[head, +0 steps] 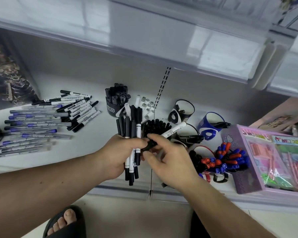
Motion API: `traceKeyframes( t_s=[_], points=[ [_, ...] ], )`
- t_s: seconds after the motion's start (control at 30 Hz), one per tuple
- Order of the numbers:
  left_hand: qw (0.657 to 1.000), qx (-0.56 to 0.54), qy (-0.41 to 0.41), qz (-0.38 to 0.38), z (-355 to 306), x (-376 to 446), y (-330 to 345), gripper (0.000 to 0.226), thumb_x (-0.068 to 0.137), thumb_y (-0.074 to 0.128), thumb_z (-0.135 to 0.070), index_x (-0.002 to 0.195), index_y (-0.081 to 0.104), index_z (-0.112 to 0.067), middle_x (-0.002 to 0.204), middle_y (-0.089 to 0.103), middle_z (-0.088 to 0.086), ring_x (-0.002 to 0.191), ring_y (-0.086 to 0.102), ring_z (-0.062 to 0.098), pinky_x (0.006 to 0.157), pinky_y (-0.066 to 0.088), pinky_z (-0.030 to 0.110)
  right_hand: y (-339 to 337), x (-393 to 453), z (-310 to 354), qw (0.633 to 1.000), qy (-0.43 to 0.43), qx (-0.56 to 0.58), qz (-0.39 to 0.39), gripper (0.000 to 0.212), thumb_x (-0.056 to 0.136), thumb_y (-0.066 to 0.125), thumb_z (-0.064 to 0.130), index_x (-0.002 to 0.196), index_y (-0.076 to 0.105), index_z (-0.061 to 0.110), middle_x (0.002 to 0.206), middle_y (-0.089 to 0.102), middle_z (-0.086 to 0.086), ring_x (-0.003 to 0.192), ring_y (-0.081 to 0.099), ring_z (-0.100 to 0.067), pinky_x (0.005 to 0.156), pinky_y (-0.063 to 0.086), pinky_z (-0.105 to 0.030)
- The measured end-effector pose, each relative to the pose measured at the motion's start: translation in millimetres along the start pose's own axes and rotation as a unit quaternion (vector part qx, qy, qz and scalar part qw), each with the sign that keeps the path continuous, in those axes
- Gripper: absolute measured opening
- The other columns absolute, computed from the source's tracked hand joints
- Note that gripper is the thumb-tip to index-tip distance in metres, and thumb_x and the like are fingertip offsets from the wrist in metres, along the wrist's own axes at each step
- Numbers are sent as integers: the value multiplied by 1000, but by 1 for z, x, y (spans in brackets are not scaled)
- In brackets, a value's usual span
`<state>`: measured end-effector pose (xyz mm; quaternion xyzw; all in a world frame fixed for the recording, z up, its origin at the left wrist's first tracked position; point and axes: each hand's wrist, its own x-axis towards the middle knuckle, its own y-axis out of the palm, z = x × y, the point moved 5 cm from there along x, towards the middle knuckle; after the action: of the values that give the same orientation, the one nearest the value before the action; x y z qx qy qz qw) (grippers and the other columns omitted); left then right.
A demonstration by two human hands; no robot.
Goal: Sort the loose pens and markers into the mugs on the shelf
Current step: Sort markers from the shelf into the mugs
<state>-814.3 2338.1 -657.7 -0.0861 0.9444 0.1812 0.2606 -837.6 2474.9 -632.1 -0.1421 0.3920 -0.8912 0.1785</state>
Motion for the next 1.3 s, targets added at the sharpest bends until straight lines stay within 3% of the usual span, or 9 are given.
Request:
traceKeyframes(
  t_s=[0.17,0.37,0.43,0.5,0.63,0.87,1.1,1.23,1.3],
  points=[
    [999,-10,-30,33,0,5,17,15,85,60,2,86,73,-5,68,69,9,55,64,15,46,47,19,-18,0,-19,998,50,-27,-32,56,69,58,72,113,61,38,77,71,17,68,65,-1,69,55,-27],
    [999,2,-44,30,-1,12,24,15,89,59,-1,82,71,-7,75,74,6,70,72,13,52,50,21,-37,7,-48,986,139,80,-55,26,92,56,33,115,66,29,71,69,1,62,63,-15,65,56,-34],
    [999,1,-42,19,-1,15,20,12,88,61,-2,82,71,-6,73,72,4,70,72,12,51,49,22,-45,11,-58,963,175,172,-108,25,97,48,19,113,66,26,64,65,3,59,61,-23,60,55,-39],
    [999,1,-39,9,-2,17,15,5,86,65,-3,83,69,-4,71,69,7,70,68,15,48,48,22,-56,18,-71,923,220,250,-191,28,99,43,11,107,66,25,57,56,4,52,52,-17,51,47,-33],
    [999,6,-31,-4,-3,23,3,2,85,68,-6,84,68,-5,68,65,7,70,60,20,53,47,24,-69,49,-106,866,278,302,-286,27,96,41,12,111,62,20,58,51,4,50,44,-11,50,39,-30],
    [1000,-4,-20,21,-1,27,1,2,85,65,-2,83,66,-2,65,61,8,58,56,22,46,46,23,-56,127,-151,848,344,275,-295,22,70,37,24,51,48,23,59,40,-5,64,36,-26,57,29,-36],
    [998,18,14,66,-1,30,-2,5,87,63,-1,83,64,-4,70,56,13,56,54,23,50,47,26,-32,145,-183,849,429,272,-145,17,95,47,27,93,59,15,78,58,-6,55,48,-19,53,40,-26],
    [997,31,18,70,4,28,-7,20,86,62,1,72,68,-11,67,57,11,56,57,20,55,45,28,-38,133,-161,858,387,279,-191,32,96,52,24,127,55,16,79,59,-5,53,44,-18,49,35,-26],
    [996,43,12,79,6,28,-7,31,86,63,2,63,71,-18,65,59,8,57,58,19,57,46,28,-34,117,-128,876,349,287,-171,28,97,53,20,123,59,15,76,58,-3,50,43,-15,48,35,-26]
  ],
)
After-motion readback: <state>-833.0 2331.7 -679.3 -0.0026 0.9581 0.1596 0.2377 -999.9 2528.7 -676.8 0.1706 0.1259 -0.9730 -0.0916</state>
